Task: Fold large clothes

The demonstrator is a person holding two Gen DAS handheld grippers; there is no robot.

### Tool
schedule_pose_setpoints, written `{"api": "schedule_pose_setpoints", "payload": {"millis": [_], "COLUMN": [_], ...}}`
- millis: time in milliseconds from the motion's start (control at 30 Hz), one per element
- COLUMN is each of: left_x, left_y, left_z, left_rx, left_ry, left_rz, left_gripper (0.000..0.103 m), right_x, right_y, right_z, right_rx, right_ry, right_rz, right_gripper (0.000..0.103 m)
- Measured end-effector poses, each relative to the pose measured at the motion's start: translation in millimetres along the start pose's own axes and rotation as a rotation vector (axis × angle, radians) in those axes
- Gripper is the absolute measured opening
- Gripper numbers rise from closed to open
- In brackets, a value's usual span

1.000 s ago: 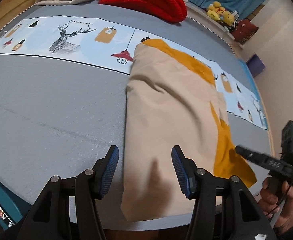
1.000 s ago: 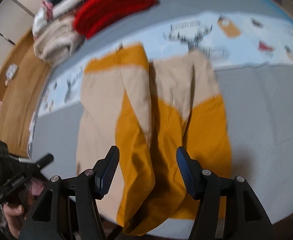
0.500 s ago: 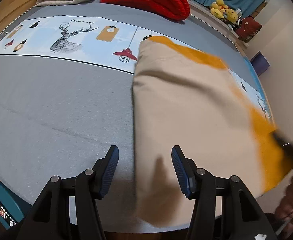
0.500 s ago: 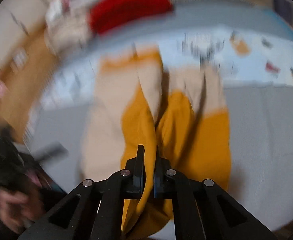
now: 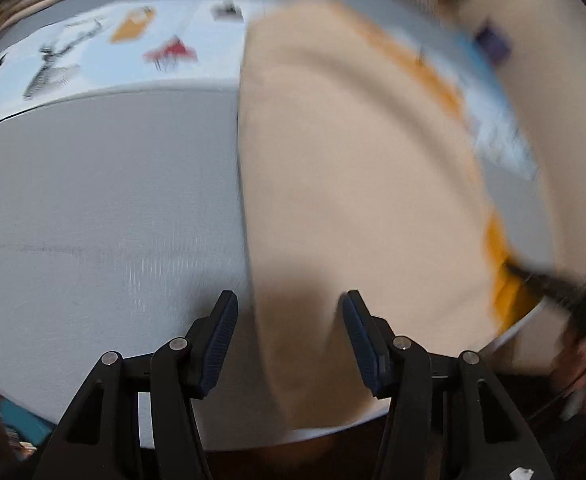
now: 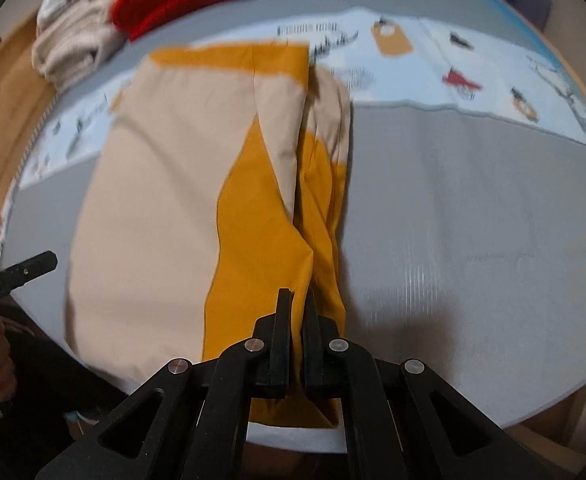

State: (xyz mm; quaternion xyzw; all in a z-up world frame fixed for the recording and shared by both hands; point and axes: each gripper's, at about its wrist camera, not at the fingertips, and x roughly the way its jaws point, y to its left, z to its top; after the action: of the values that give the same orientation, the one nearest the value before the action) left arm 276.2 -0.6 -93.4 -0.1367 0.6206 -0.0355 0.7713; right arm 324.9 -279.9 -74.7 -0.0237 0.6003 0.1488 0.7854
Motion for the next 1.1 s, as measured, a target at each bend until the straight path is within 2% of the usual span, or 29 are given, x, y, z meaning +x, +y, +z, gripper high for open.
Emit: {"api": "schedule_pose_setpoints", "payload": {"millis": [33, 100, 167, 233, 300, 367, 533, 633, 700, 833, 900, 967, 1033, 1100], "left_x": [14, 22, 16, 5, 6, 21, 20, 17, 17, 11, 6, 6, 21, 24], "left_y": [-2, -4, -3, -5, -12, -14, -7, -12, -12, -16, -17, -20, -24, -30], "left_z": [-3, -5, -5, -9, -16, -21, -21, -23, -22, -19, -17, -14, -14, -14], "left_rx": [0.036, 0.054, 0.049, 0.056, 0.124, 0.181, 0.163, 0.179, 0.171, 0.165, 0.166, 0.170, 0.189, 0.207], "left_ry": [0.047, 0.063, 0.056, 0.043, 0.057, 0.093, 0.078, 0.065, 0.068, 0.060, 0.046, 0.045, 0.095, 0.106], "left_rz": [0.045, 0.072, 0.051, 0.001, -0.009, 0.049, 0.056, 0.084, 0.078, 0.061, 0.039, 0.027, 0.075, 0.097], "left_gripper": [0.051, 0.052, 0.050, 0.045, 0.045, 0.050, 0.050, 0.050, 0.050, 0.048, 0.046, 0.046, 0.046, 0.047], "right_x": [10, 22, 33, 40, 42, 44, 38, 23, 26, 45, 47, 49, 48, 49], "right_y": [0, -7, -9, -7, -6, -3, 0, 0, -4, -6, -8, -11, -13, -15], "right_z": [1, -4, -10, -11, -10, -11, -14, -18, -23, -38, -40, -42, -44, -45], "right_rx": [-0.007, -0.021, -0.055, -0.084, -0.107, -0.131, -0.167, -0.153, -0.156, -0.203, -0.216, -0.209, -0.202, -0.200], "right_ry": [0.032, 0.100, 0.152, 0.167, 0.173, 0.175, 0.156, 0.110, 0.131, 0.221, 0.229, 0.235, 0.236, 0.241], "right_rz": [-0.008, -0.026, -0.047, -0.074, -0.090, -0.103, -0.092, -0.014, 0.008, -0.019, -0.026, -0.031, -0.033, -0.044], "right_gripper": [0.004, 0.004, 0.004, 0.004, 0.004, 0.004, 0.005, 0.011, 0.019, 0.015, 0.009, 0.007, 0.006, 0.005]}}
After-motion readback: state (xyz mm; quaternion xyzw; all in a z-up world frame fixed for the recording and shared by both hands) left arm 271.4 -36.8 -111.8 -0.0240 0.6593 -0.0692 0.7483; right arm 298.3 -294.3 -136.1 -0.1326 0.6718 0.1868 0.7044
